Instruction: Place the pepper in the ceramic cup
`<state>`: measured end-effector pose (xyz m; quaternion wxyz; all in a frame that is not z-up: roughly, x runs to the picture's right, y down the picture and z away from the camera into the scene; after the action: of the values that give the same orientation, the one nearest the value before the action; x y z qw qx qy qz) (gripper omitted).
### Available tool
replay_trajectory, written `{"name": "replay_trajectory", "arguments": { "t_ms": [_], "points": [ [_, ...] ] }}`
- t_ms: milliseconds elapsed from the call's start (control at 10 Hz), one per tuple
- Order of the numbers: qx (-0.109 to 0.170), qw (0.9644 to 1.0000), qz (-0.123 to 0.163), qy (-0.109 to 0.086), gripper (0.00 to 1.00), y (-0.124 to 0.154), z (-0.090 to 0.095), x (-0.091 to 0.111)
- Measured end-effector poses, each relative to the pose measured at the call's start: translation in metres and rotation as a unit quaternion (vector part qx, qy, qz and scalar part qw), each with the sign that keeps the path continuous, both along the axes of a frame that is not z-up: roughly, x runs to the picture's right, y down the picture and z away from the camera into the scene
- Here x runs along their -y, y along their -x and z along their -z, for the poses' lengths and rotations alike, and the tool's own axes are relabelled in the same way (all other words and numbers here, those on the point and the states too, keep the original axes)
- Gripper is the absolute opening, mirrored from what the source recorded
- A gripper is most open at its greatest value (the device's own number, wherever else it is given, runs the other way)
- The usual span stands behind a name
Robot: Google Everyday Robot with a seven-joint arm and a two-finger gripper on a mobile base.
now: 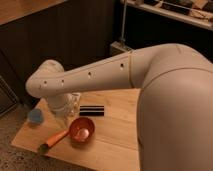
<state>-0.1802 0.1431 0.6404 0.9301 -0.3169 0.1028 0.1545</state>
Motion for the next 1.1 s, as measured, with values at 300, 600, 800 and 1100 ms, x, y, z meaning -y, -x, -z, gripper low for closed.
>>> {"name": "replay_trajectory", "arguments": {
  "t_ms": [300, 600, 800, 1100],
  "points": [
    [0.089, 0.9921, 0.088, 0.006, 0.65, 0.036, 0.004, -0.037],
    [0.150, 0.9835, 0.098, 0.026, 0.65, 0.059, 0.004, -0.065],
    [0.184, 0.9774, 0.097, 0.038, 0.65, 0.068, -0.002, -0.079],
    [0.230, 0.9621, 0.134, 0.058, 0.65, 0.077, -0.020, -0.098]
  ]
}}
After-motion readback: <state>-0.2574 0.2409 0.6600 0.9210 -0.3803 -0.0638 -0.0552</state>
